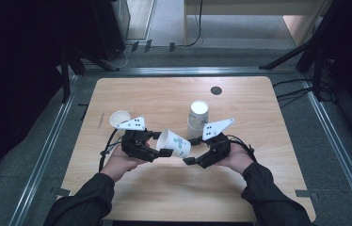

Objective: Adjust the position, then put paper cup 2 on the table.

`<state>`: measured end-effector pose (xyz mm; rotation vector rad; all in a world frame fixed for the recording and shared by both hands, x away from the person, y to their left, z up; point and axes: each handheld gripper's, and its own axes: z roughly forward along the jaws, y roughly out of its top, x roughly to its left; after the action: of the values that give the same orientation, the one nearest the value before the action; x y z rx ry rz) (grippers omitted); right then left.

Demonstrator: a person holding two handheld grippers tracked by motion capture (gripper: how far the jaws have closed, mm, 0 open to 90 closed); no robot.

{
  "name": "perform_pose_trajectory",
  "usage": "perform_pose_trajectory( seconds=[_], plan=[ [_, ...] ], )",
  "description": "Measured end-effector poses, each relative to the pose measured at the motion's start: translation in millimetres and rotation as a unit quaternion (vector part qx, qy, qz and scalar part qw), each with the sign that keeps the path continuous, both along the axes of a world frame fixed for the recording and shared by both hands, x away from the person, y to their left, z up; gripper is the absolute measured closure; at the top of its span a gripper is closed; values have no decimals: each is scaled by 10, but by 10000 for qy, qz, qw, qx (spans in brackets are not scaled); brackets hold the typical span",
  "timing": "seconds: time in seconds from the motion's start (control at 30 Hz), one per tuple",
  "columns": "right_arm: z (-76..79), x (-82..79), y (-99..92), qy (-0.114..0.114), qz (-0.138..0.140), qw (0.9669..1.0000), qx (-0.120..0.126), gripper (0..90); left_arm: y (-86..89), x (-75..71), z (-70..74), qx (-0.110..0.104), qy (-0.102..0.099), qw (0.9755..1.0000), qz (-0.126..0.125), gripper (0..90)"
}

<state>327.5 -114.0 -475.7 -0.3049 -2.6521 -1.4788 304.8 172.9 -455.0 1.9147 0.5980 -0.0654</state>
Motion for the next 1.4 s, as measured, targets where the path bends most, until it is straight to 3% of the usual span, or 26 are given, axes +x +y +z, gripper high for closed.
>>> perform_pose_trajectory(
  seconds=[0.13, 0.3, 0.5, 0.7, 0.87, 1.17, 1.4],
  plan=[
    [-23, 0, -77, -87, -210, 9996, -148, 294, 23, -8, 16, 94, 6, 10000, 19, 219],
    [-40, 19, -157, -97, -433, 9987, -240, 300, 57, -2, 27, 406, 16, 9991, 125, 218],
    [-60, 44, -213, -94, -623, 9975, -314, 300, 106, -29, 47, 829, -37, 9964, 188, 218],
    [-69, 46, -225, -290, -775, 9959, -371, 294, 226, -22, 61, 1044, 15, 9939, 353, 218],
    [-64, 58, -234, -300, -877, 9952, -325, 284, 329, -14, 88, 1236, 71, 9913, 457, 219],
    [-68, 100, -286, -228, -1030, 9940, -291, 279, 532, 22, 220, 1693, 43, 9833, 662, 220],
    [-81, 111, -304, -229, -1084, 9933, -323, 275, 704, 25, 245, 2042, 158, 9756, 797, 220]
  ],
)
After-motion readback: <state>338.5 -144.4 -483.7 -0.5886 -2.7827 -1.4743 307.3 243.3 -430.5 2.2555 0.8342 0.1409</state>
